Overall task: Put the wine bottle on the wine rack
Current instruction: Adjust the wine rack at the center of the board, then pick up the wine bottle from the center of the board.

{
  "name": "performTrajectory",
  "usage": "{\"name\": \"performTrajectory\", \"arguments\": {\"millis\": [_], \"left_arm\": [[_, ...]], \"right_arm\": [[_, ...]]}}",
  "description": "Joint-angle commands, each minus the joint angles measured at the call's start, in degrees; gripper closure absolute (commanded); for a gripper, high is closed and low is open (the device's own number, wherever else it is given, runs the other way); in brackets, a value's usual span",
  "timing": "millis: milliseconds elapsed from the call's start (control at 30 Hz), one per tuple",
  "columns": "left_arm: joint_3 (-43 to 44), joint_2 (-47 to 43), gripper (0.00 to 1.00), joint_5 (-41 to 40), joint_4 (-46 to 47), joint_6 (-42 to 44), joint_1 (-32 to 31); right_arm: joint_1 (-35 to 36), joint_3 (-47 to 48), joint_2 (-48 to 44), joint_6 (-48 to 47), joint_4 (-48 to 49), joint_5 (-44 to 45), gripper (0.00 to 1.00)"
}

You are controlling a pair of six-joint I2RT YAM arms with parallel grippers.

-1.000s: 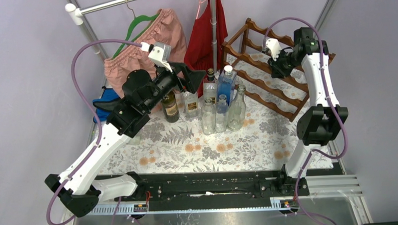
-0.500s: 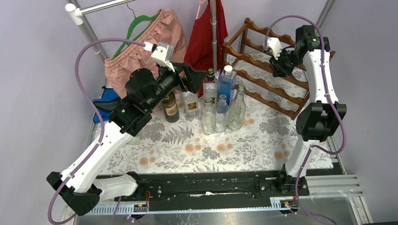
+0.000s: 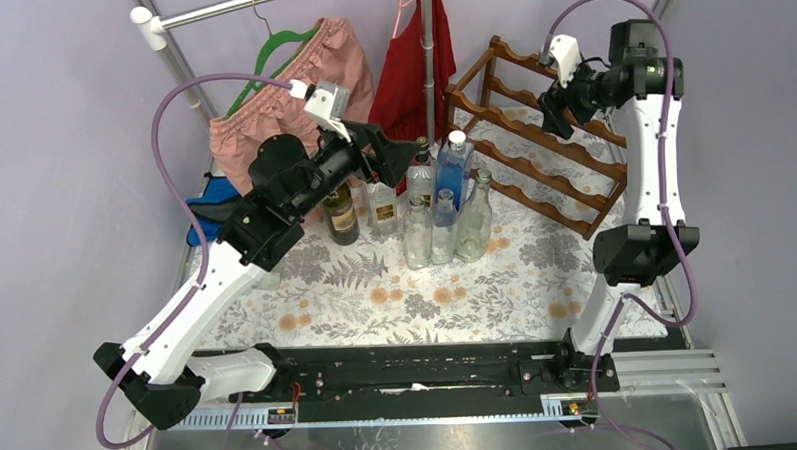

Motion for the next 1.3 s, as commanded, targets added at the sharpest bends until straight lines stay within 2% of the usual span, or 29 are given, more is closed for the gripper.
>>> {"name": "performTrajectory", "arguments": {"millis": [0, 33, 133, 233, 300, 367, 467, 600, 733, 867, 967, 1067, 1267], "left_arm": [[3.02, 0.89, 0.01, 4.65, 4.67, -3.09, -0.26], [3.30, 1.23, 0.01, 5.64, 4.67, -4.03, -0.29], [4.49, 3.00, 0.02, 8.55, 4.44, -8.28, -0.30], [9.50, 6.99, 0.07, 10.21, -1.73, -12.54, -0.82], [15.56, 10.88, 0.07, 6.54, -9.66, -11.57, -3.46], [21.81, 14.88, 0.07, 1.80, -17.22, -8.84, -6.91], [27.36, 19.60, 0.08, -2.70, -23.35, -6.87, -10.32], [27.78, 23.82, 0.10, -8.32, -23.65, -4.09, -13.77], [34.00, 30.58, 0.13, -11.93, -27.83, -2.28, -15.98], [43.07, 38.80, 0.21, -14.84, -33.61, 0.19, -16.39], [46.69, 42.88, 0.25, -14.41, -36.08, 1.26, -16.39], [48.34, 45.15, 0.29, -14.04, -36.99, 1.81, -16.39], [50.29, 47.31, 0.29, -19.68, -39.27, 3.05, -16.39]], "right_arm": [[0.29, 2.41, -7.35, 6.14, -2.16, -4.64, 0.08], [0.29, 0.97, -9.27, 6.99, -2.13, -6.49, 0.02], [0.29, -9.32, -17.87, 9.50, 0.96, -16.50, 0.00], [0.29, -29.43, -29.76, 12.07, 10.38, -25.92, 0.00], [0.29, -40.45, -37.95, 16.60, 19.43, -26.56, 0.00], [0.23, -45.72, -43.19, 20.48, 23.23, -24.99, 0.00], [-1.20, -46.07, -44.59, 20.82, 17.44, -24.76, 0.00], [-2.61, -51.27, -48.60, 24.49, 16.69, -18.78, 0.00], [-3.99, -54.12, -52.14, 28.21, 15.67, -15.75, 0.01], [-4.80, -55.83, -53.33, 30.80, 17.77, -13.26, 0.01], [-5.08, -55.58, -51.69, 32.51, 18.64, -10.37, 0.01], [-5.48, -55.24, -50.29, 33.14, 18.46, -10.30, 0.03], [-5.60, -56.25, -49.97, 33.46, 19.65, -10.76, 0.03]]}}
